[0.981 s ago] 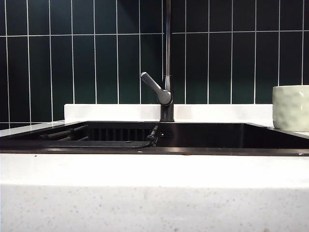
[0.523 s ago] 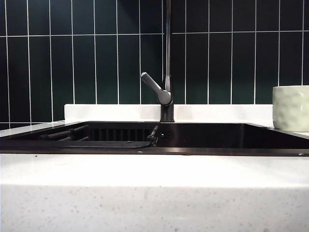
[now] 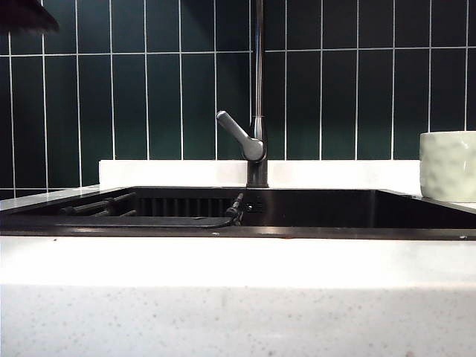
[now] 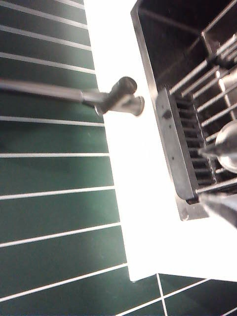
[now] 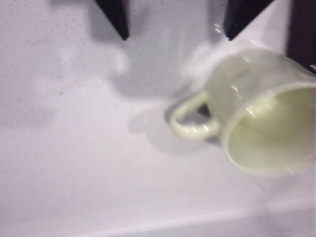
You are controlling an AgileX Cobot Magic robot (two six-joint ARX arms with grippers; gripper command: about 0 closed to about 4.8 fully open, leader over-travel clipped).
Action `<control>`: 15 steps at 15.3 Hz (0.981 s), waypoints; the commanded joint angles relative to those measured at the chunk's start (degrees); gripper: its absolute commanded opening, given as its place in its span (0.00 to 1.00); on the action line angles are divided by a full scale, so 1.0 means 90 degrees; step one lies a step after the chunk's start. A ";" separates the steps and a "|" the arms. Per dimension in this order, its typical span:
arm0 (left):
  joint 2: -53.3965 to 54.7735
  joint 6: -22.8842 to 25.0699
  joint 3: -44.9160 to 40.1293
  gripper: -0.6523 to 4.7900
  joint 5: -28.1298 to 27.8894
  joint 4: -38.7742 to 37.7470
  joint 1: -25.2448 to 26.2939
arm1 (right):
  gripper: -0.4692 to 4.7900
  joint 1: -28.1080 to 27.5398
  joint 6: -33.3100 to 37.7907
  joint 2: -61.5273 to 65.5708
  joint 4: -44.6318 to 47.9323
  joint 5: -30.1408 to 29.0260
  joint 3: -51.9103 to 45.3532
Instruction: Pick up the mug next to the sink, go to the faucet to get some water, pour the water into the sink, and finally put the mug back to its place.
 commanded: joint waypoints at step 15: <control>0.1940 -0.0410 0.0044 0.36 0.0056 0.1681 -0.0010 | 0.60 -0.0525 -0.0355 0.2985 0.3628 -0.0787 -0.0029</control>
